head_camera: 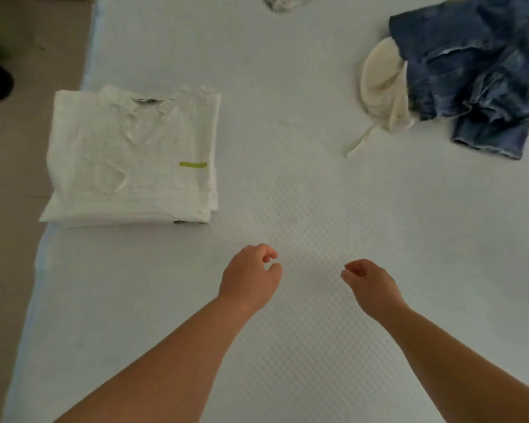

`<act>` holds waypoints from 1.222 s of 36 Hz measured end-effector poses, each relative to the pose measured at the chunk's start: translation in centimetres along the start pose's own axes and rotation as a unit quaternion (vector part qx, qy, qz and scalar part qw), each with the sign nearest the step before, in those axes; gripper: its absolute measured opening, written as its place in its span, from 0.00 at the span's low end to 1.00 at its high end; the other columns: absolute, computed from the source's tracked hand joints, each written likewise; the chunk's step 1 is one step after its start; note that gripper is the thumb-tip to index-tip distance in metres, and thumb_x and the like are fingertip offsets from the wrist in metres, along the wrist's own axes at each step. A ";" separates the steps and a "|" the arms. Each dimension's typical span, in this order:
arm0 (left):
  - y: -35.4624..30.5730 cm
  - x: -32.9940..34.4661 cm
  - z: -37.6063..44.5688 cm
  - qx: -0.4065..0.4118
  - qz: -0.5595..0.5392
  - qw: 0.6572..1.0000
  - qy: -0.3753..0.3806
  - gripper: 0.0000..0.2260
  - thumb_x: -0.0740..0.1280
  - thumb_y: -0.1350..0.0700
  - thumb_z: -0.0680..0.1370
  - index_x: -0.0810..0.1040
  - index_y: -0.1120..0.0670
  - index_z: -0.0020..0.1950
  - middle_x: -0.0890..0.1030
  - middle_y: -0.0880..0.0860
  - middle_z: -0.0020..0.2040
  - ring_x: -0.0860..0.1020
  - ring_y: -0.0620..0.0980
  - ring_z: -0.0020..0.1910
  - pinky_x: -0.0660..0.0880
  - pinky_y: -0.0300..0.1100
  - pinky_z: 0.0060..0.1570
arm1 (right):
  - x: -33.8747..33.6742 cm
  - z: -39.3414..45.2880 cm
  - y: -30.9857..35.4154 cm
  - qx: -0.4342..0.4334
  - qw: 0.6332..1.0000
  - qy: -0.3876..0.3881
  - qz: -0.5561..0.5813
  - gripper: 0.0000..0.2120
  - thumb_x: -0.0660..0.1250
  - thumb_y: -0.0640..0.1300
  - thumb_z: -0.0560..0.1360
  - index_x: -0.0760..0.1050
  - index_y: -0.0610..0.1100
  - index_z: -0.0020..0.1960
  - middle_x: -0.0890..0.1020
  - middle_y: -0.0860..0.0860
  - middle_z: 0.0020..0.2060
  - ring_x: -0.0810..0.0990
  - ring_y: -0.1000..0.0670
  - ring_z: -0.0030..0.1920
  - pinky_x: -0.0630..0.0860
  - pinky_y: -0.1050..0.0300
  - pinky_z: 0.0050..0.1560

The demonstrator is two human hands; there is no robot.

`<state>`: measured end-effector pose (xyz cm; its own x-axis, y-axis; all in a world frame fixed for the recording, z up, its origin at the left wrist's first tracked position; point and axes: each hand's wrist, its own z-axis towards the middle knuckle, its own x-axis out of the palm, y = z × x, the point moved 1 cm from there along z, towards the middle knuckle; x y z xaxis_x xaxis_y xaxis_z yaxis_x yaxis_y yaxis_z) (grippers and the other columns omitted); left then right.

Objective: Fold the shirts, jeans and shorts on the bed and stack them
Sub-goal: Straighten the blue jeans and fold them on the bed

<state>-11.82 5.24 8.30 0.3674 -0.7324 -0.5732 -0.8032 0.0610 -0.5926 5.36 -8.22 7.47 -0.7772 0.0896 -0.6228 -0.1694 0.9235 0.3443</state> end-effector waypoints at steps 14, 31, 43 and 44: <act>-14.9 16.2 12.7 0.002 0.274 0.961 0.042 0.38 0.59 0.34 0.74 0.42 0.41 0.76 0.37 0.52 0.77 0.38 0.55 0.76 0.46 0.64 0.69 | -17.7 12.2 -8.6 -0.146 0.975 -0.123 -0.111 0.20 0.65 0.47 0.76 0.68 0.48 0.67 0.70 0.51 0.63 0.70 0.51 0.62 0.66 0.59 0.61; -13.0 19.7 15.8 -0.057 0.337 0.938 0.056 0.39 0.55 0.30 0.73 0.33 0.38 0.73 0.28 0.51 0.74 0.29 0.55 0.72 0.37 0.69 0.65 | -30.1 31.5 1.9 -0.141 0.926 -0.248 -0.247 0.26 0.64 0.53 0.76 0.61 0.45 0.69 0.74 0.39 0.61 0.71 0.35 0.61 0.63 0.41 0.62; -12.8 19.3 16.0 -0.051 0.318 0.945 0.056 0.40 0.56 0.29 0.72 0.33 0.37 0.73 0.29 0.51 0.74 0.29 0.55 0.73 0.37 0.69 0.65 | -22.3 21.9 -4.6 -0.188 0.955 -0.223 0.062 0.04 0.64 0.52 0.74 0.70 0.54 0.47 0.76 0.55 0.36 0.74 0.52 0.36 0.67 0.60 0.30; -12.9 19.1 15.9 -0.050 0.312 0.947 0.063 0.40 0.56 0.29 0.72 0.33 0.38 0.73 0.29 0.50 0.74 0.29 0.55 0.73 0.37 0.69 0.65 | -21.7 20.4 -5.3 -0.178 0.957 -0.212 0.083 0.04 0.64 0.53 0.74 0.69 0.55 0.45 0.76 0.56 0.35 0.74 0.55 0.34 0.65 0.62 0.27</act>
<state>12.99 1.28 -4.05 -0.2466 -0.6511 -0.7178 -0.8879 0.4486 -0.1018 35.43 -7.49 4.83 -0.5092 0.4375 -0.7412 -0.3181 0.7045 0.6344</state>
